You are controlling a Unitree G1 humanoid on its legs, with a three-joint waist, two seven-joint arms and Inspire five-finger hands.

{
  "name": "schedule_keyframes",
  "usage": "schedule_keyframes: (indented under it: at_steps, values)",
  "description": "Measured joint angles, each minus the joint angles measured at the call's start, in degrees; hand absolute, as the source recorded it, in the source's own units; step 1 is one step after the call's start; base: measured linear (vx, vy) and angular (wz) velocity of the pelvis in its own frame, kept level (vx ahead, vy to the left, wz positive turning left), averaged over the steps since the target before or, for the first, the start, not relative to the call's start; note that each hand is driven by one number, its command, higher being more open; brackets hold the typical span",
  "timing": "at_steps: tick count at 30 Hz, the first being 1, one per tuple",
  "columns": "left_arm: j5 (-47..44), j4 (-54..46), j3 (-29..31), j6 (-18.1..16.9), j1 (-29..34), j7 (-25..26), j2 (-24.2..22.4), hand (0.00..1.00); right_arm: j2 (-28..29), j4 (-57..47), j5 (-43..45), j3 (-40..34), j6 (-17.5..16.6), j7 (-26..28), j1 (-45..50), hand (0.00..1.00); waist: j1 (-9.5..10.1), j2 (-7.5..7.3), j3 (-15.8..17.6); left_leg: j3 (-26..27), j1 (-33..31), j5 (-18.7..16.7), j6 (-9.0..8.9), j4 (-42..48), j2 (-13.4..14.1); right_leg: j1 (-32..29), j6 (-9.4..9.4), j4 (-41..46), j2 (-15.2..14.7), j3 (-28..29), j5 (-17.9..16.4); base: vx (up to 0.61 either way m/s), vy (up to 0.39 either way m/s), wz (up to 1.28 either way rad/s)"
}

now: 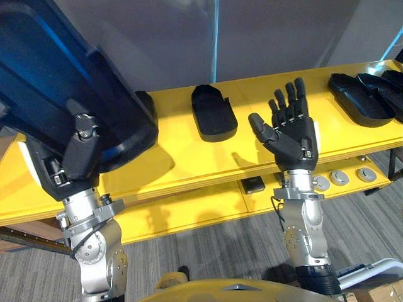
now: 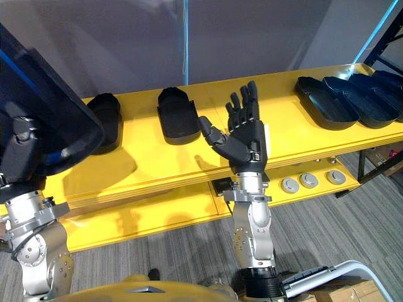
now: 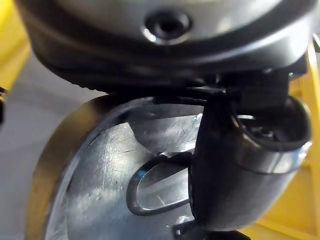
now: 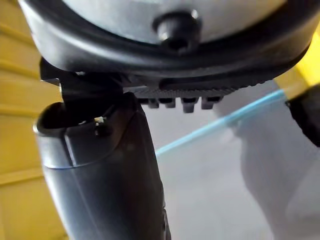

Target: Walk over and take three plastic housings, then place them on the shelf

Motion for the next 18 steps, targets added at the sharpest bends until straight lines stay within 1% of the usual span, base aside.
schedule_keyframes:
  at_steps: [1, 2, 3, 4, 5, 6, 7, 8, 9, 10, 11, 12, 13, 14, 15, 16, 17, 18]
  values:
    - [-0.15, 0.82, -0.44, 1.00, 0.86, 0.11, -0.77, 0.00, -0.01, 1.38, 0.97, 0.51, 0.08, 0.41, -0.15, 1.00, 0.00, 0.01, 0.20, -1.48, -1.06, -0.37, -0.19, 1.61, -0.19, -0.11, 0.08, 1.63, -0.31, -1.16, -1.06, -0.08, -0.008, 0.52]
    - [-0.49, 1.36, -0.44, 1.15, 1.40, 0.12, -1.08, 0.00, -0.03, 2.48, 1.24, 0.51, 0.08, 0.62, -0.31, 1.00, 0.03, 0.01, 0.29, -1.98, -1.23, -0.70, -0.05, 1.80, -0.20, -0.10, -0.04, 2.53, -0.54, -1.76, -1.58, -0.08, 0.009, 0.64]
    - [-2.23, 2.62, -0.26, 1.15, 2.43, 0.10, -1.47, 0.00, -0.01, 4.91, 0.95, 0.87, 0.16, 1.12, -0.19, 1.00, 0.22, -0.10, 0.45, 0.33, -1.43, -1.76, 0.60, 1.98, 0.93, 0.17, -0.01, 3.96, -1.46, -3.31, -2.36, -0.08, 0.005, 0.53]
    - [-2.38, 2.93, -0.14, 1.15, 2.48, 0.13, -1.68, 0.00, -0.18, 5.21, 0.96, 0.88, 0.20, 1.13, -0.04, 1.00, 0.20, -0.09, 0.47, 2.24, -1.96, -1.77, 0.81, 2.45, 1.87, 0.23, -0.02, 4.19, -1.73, -4.35, -2.44, -0.09, 0.016, 0.83]
    - [-2.28, 3.15, -0.18, 1.06, 2.42, 0.13, -2.17, 0.00, -0.60, 5.21, 1.03, 0.62, 0.16, 1.24, -0.13, 1.00, -0.04, -0.05, 0.90, 5.83, -3.90, -1.36, 1.86, 4.38, 3.67, 0.12, -0.22, 4.93, -2.66, -6.99, -2.60, -0.10, 0.059, 1.00]
    - [-1.88, 3.41, -0.53, 1.02, 1.97, -0.08, -2.20, 0.00, -1.47, 5.19, 1.20, 0.10, 0.04, 1.52, -0.41, 1.00, -0.37, -0.20, 1.92, 7.18, -6.68, -1.32, 3.23, 8.43, 5.11, -0.06, -0.24, 6.49, -4.37, -9.31, -3.19, -0.09, 0.098, 1.02]
    - [-1.95, 3.95, -0.72, 0.85, 1.75, -0.19, -1.95, 0.00, -1.97, 5.23, 1.22, -0.23, 0.04, 1.52, -0.50, 1.00, -0.27, 0.01, 2.25, 7.37, -8.12, -1.09, 3.36, 11.41, 6.65, -0.13, -0.08, 7.60, -5.91, -9.88, -3.43, -0.08, 0.127, 0.66]
    - [-2.00, 4.41, -0.70, 0.78, 1.76, -0.13, -1.91, 0.00, -2.19, 5.26, 1.21, -0.14, 0.04, 1.55, -0.50, 1.00, -0.31, -0.31, 2.46, 7.39, -8.87, -0.99, 3.36, 13.17, 7.83, -0.26, 0.36, 8.38, -7.17, -9.97, -3.54, -0.05, 0.162, 0.27]
    - [-2.04, 5.32, -0.69, 0.42, 1.76, 0.12, -1.93, 0.00, -2.27, 5.27, 1.26, 0.14, 0.02, 1.90, -0.55, 1.00, -0.18, -0.87, 2.81, 7.21, -9.00, -0.94, 3.22, 15.01, 9.41, -0.37, 1.21, 9.47, -9.21, -9.71, -3.71, -0.03, 0.288, 0.05]
    - [-2.00, 7.01, -0.69, -0.38, 1.77, 0.64, -1.95, 0.00, -2.43, 5.37, 1.59, 1.20, -0.18, 2.60, -0.87, 1.00, -0.09, -0.72, 2.71, 5.95, -8.65, -0.07, 1.86, 15.91, 10.55, -0.80, 2.84, 10.60, -12.02, -8.60, -3.33, -0.01, 0.356, -0.09]
    - [-2.00, 7.84, -0.69, -0.52, 1.78, 1.07, -1.98, 0.00, -2.79, 5.77, 1.89, 2.34, -0.79, 3.33, -1.53, 1.00, -0.13, 0.11, 2.19, 4.44, -8.03, 0.74, 0.95, 15.96, 10.94, -1.69, 4.29, 11.17, -13.62, -7.33, -2.82, 0.02, 0.475, -0.30]
    - [-1.99, 8.90, -0.82, -0.97, 1.80, 1.22, -2.02, 0.00, -3.59, 7.11, 3.13, 4.04, -1.26, 4.54, -2.99, 1.00, -0.23, 2.09, 1.33, 3.60, -6.75, 1.58, 0.03, 15.31, 11.46, -2.63, 6.72, 10.96, -14.57, -5.16, -1.72, 0.02, 0.707, -0.24]
    - [-1.94, 9.22, -1.30, -1.28, 1.42, 0.79, -1.75, 0.00, -3.95, 8.33, 4.09, 5.21, -1.51, 5.44, -3.58, 1.00, -0.60, 2.87, 0.97, 4.66, -5.58, -4.76, -5.47, 14.32, 9.81, -2.64, 8.57, 9.90, -16.02, -3.17, -0.60, 0.01, 0.734, -0.06]
    - [-1.92, 9.26, -1.49, -1.47, 0.83, 0.31, -1.32, 0.00, -3.79, 9.20, 4.38, 5.47, -1.74, 5.93, -3.73, 1.00, -0.77, 2.85, 0.97, 5.24, -5.72, -6.22, -6.83, 14.59, 8.89, -2.25, 8.84, 8.89, -16.75, -1.91, 0.05, -0.03, 0.706, 0.13]
    - [-1.90, 9.38, -1.53, -1.49, 0.11, -0.80, -0.18, 0.00, -3.11, 11.45, 5.32, 6.42, -1.73, 6.14, -3.76, 1.00, -0.25, 0.49, 2.04, 6.26, -6.33, -8.04, -4.83, 17.82, 6.23, -1.30, 5.81, 5.90, -18.27, 0.54, 2.42, -0.05, 0.416, 0.06]
    - [-1.90, 9.42, -1.50, -1.49, -0.02, -1.00, 0.24, 0.00, -2.94, 12.38, 5.56, 7.32, -1.65, 6.24, -3.84, 1.00, 0.28, 0.13, 2.15, 6.65, -7.41, -9.38, -4.07, 20.18, 5.79, -1.02, 4.71, 4.57, -18.46, 0.99, 5.21, -0.08, 0.530, -0.06]
    - [-1.88, 10.01, -1.45, -1.47, -0.59, -1.16, 0.94, 0.00, -2.44, 14.24, 5.48, 8.77, -1.64, 6.47, -4.16, 1.00, 1.08, 0.24, 2.21, 6.82, -9.27, -11.85, -2.46, 24.33, 5.29, -1.18, 5.38, 3.58, -18.79, 1.67, 11.60, -0.07, 0.583, -0.14]
    - [-1.52, 11.48, -1.34, -1.33, -1.37, -1.81, 2.09, 0.00, -1.80, 16.16, 5.04, 9.73, -1.63, 6.25, -4.40, 1.00, 2.07, -0.07, 2.02, 7.75, -9.36, -12.89, -0.84, 25.22, 4.52, -1.81, 3.10, 2.66, -19.42, 1.45, 17.59, -0.06, 0.584, -0.17]
